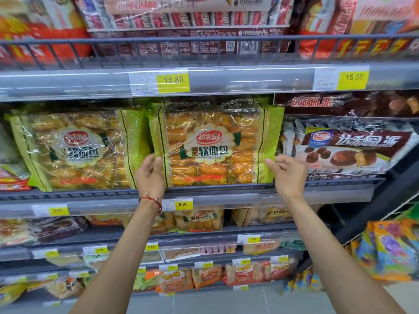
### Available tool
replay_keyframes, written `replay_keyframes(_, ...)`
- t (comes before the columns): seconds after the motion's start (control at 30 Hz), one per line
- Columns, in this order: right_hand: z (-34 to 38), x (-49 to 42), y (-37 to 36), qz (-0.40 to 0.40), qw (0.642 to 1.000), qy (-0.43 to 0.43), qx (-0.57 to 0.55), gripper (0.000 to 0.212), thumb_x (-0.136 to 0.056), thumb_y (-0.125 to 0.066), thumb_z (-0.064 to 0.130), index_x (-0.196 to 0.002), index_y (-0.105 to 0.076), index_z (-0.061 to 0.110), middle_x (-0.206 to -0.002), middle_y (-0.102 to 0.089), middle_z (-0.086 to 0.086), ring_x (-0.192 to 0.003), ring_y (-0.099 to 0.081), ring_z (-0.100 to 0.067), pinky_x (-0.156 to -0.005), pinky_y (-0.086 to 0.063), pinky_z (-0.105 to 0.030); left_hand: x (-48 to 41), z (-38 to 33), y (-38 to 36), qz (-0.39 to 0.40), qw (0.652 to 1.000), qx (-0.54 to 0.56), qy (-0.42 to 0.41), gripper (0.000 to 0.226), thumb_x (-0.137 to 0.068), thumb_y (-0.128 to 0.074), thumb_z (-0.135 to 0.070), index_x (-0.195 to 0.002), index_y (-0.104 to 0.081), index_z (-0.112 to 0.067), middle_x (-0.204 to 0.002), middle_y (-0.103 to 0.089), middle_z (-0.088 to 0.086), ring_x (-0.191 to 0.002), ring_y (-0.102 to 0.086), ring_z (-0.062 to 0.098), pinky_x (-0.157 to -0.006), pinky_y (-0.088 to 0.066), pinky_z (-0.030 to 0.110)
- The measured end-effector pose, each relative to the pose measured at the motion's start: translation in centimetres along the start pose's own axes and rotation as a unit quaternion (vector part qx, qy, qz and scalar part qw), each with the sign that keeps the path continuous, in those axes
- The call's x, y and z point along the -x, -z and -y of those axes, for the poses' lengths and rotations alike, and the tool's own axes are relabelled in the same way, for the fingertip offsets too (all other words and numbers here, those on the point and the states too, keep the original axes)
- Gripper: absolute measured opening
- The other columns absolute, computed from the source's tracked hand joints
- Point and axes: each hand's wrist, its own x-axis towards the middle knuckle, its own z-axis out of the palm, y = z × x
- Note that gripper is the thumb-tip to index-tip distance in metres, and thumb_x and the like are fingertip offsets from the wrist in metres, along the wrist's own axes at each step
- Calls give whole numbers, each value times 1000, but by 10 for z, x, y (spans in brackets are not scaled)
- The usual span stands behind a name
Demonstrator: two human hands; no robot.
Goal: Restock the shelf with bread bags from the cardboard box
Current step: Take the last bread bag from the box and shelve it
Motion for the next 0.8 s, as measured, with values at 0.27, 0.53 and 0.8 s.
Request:
replay_keyframes(0.27, 4, 1, -4, -46, 997, -44, -31, 27, -82, -84, 18, -106, -72, 12, -99, -75, -4, -87, -69, -12, -69, -51, -4, -4, -8, 1, -3, 1000, 22, 8, 41, -94, -58, -14, -134, -53, -6, -115, -66, 2, -110, -60, 12, -92, -46, 18)
replay_keyframes(0.53, 15, 4, -7, -24, 995, -17, -96, 42, -95, -71, 23, -133, -64, 5, -118, -68, 5, -107, -66, -6, -89, -48, -6, -13, -22, -8, -68, 997, 22, -4, 42, -90, -60, -42, -117, -64, -10, -75, -64, -3, -74, -56, 9, -83, -53, 40)
replay_keyframes(0.8, 20, 20, -17, -126, 982, -24, -136, 29, -91, -75, 11, -120, -68, 10, -106, -71, 3, -100, -69, -8, -92, -55, -17, -9, -27, 0, -53, 998, 20, -20, 32, -90, -65, -27, -114, -66, -6, -90, -72, 2, -84, -65, 7, -91, -53, 27)
